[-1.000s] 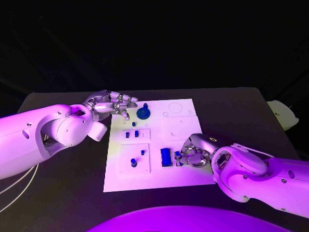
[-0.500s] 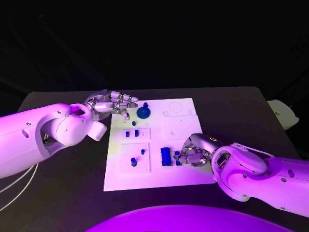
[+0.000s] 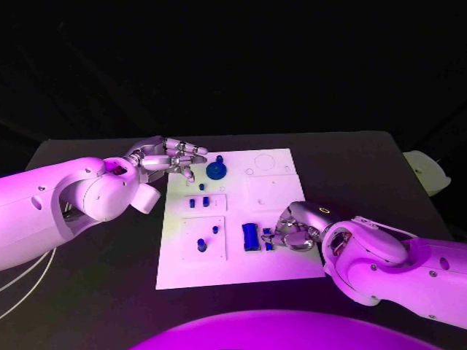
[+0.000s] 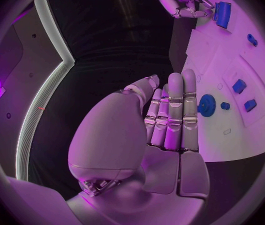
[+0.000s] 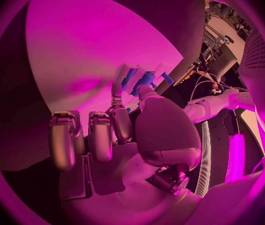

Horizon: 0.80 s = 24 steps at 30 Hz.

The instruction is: Assemble the parts on the task board

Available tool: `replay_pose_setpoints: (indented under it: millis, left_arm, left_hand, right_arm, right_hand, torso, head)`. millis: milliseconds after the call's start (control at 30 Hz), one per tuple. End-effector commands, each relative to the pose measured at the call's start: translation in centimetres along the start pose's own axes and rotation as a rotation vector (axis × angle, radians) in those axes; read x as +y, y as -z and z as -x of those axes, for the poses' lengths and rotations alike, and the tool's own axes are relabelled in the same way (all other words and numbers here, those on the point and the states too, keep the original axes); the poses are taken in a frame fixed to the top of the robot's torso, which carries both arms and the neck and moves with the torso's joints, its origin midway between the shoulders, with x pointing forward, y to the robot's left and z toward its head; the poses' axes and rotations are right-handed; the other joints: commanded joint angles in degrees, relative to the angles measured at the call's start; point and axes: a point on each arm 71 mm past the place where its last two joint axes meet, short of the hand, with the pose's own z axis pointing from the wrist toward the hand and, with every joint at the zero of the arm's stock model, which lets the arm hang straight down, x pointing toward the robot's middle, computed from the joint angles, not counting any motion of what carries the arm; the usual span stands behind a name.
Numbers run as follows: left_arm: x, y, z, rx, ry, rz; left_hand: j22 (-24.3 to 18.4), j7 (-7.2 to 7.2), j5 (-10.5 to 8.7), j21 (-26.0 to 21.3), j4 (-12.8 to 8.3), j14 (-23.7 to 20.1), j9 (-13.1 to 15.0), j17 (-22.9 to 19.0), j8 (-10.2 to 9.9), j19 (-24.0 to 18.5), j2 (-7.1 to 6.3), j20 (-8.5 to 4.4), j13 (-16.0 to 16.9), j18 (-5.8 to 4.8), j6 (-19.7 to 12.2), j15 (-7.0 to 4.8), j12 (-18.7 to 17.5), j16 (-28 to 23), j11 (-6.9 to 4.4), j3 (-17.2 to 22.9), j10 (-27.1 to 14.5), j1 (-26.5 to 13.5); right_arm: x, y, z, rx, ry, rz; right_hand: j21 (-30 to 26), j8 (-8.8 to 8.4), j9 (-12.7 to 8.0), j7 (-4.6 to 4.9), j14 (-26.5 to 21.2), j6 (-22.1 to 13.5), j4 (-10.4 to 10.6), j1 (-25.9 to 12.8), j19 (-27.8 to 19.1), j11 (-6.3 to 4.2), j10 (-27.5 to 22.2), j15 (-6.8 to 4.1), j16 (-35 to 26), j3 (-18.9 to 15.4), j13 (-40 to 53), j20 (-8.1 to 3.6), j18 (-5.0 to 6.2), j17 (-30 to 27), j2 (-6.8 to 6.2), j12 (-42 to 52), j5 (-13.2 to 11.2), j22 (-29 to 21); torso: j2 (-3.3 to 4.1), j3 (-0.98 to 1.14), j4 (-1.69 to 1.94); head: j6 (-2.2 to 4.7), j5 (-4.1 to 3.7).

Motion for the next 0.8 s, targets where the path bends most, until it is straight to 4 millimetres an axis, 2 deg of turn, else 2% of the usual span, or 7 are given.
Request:
replay_pose_setpoints:
  millis: [33, 333, 500, 567, 633, 733, 800]
  left_arm:
    - [-0.1, 0.0, -0.2, 0.018, -0.002, -0.005]
    - [-0.1, 0.0, -0.1, 0.011, -0.002, -0.01]
    - [-0.1, -0.1, 0.0, 0.0, 0.008, -0.024]
    - [-0.2, -0.1, 0.0, -0.009, 0.014, -0.036]
    - [-0.1, 0.0, 0.2, -0.021, 0.023, -0.048]
    - [-0.1, -0.1, 0.5, -0.049, 0.041, -0.066]
    - [0.0, -0.2, 0.6, -0.071, 0.054, -0.073]
  left_hand:
    - [0.1, 0.19, 0.1, 0.0, -0.3, -0.4, 0.0, -0.1, 0.2, -0.3, -0.01, -0.12, -0.1, 0.82, -0.4, -0.04, 0.2, -0.4, 0.0, 0.0, -0.3, 0.3]
    - [0.1, 0.21, 0.09, 0.0, -0.3, -0.4, 0.0, -0.1, 0.2, -0.3, 0.04, -0.11, -0.1, 0.8, -0.4, -0.02, 0.3, -0.4, 0.02, 0.0, -0.3, 0.3]
    - [0.1, 0.22, 0.06, 0.0, -0.1, -0.3, 0.0, -0.1, 0.3, -0.4, 0.1, -0.06, -0.1, 0.77, -0.4, 0.04, 0.4, -0.4, 0.04, -0.1, -0.3, -0.1]
    - [0.1, 0.21, 0.01, -0.1, 0.3, -0.3, 0.0, -0.1, 0.4, -0.4, 0.02, 0.06, -0.1, 0.74, -0.5, 0.14, 0.5, -0.3, 0.06, -0.4, -0.4, -0.9]
    - [-0.1, 0.16, -0.06, -0.4, 1.1, -0.3, 0.0, -0.2, 0.4, -0.5, -0.28, 0.3, 0.0, 0.71, -0.6, 0.29, 0.7, -0.2, 0.08, -1.3, -0.6, -2.4]
    - [-0.7, 0.1, -0.07, -1.2, 2.3, -0.2, 0.0, -0.2, 0.6, -0.5, -0.55, 0.57, 0.1, 0.8, -0.9, 0.45, 1.2, 0.0, 0.03, -2.8, -0.9, -4.1]
    - [-0.9, 0.06, -0.08, -1.4, 2.6, -0.3, 0.0, -0.2, 0.7, -0.4, -0.51, 0.65, 0.1, 0.78, -0.9, 0.45, 1.4, 0.0, 0.04, -3.3, -1.0, -4.4]
  right_arm:
    - [0.0, 0.5, 0.2, -0.015, 0.014, 0.013]
    - [-0.4, 1.4, 0.3, 0.01, 0.023, 0.017]
    - [-0.6, 1.4, 0.8, -0.039, -0.074, 0.055]
    - [-0.7, 1.2, 1.0, -0.031, -0.174, 0.09]
    - [-1.1, 0.7, 1.4, -0.007, -0.312, 0.114]
    - [-1.7, -0.3, 2.3, 0.007, -0.498, 0.141]
    - [-2.1, -1.0, 3.1, -0.004, -0.574, 0.152]
  right_hand:
    - [-0.2, 0.24, 0.1, 0.16, 5.1, -0.2, -0.1, 1.2, 5.1, 0.0, 0.6, -0.32, 0.3, -0.6, 4.5, -0.45, -0.09, 11.0, 0.15, 0.0, 1.1, 14.1]
    - [-0.2, 0.32, 0.3, 0.17, 5.2, -0.5, -1.8, 5.3, 5.1, -0.01, 0.6, -0.33, 0.3, -1.9, 4.6, -0.46, -0.1, 11.2, 0.25, -0.1, 0.8, 14.1]
    - [-2.6, -0.32, 0.0, 0.68, 4.9, -1.6, -1.3, 5.5, 4.4, 0.37, -0.4, -0.06, -0.2, -2.9, 3.2, -0.3, 0.38, 10.0, 0.61, -2.3, 0.7, 13.5]
    - [-5.5, -1.26, -0.4, 1.32, 4.6, -3.2, -0.5, 5.2, 3.4, 0.91, -1.6, 0.36, -0.8, -3.8, 1.7, -0.03, 0.95, 8.7, 0.4, -4.8, 0.4, 12.7]
    - [-11.0, -2.13, -0.8, 2.08, 3.7, -4.6, -0.3, 6.5, 1.7, 1.61, -4.1, 1.0, -2.6, -4.4, -1.5, 0.48, 1.96, 5.5, 0.92, -9.9, -0.6, 11.2]
    - [-16.5, -2.93, -1.2, 2.81, 2.9, -6.1, -1.1, 9.4, -0.2, 2.25, -6.7, 1.49, -4.5, -4.6, -4.5, 1.03, 2.96, 2.3, 1.78, -14.6, -0.7, 9.6]
    - [-24.4, -3.58, -1.5, 3.43, 1.1, -7.3, -1.8, 11.2, -3.0, 2.82, -10.6, 1.98, -7.9, -4.8, -9.1, 1.5, 4.29, -3.2, 2.31, -21.6, -1.3, 7.3]
  torso:
    - [-0.05, 0.03, -0.02]
    - [-0.12, 0.01, -0.07]
    - [-0.32, -0.03, -0.09]
    - [-0.53, -0.16, -0.16]
    - [-0.66, -0.3, -0.18]
    - [-1.06, -0.56, -0.09]
    - [-1.47, -0.75, 0.02]
  head:
    - [0.15, 0.03]
    - [0.42, -0.04]
    - [0.93, -0.2]
    - [1.04, -0.25]
    - [1.38, -0.2]
    - [2.08, -0.29]
    - [2.6, -0.43]
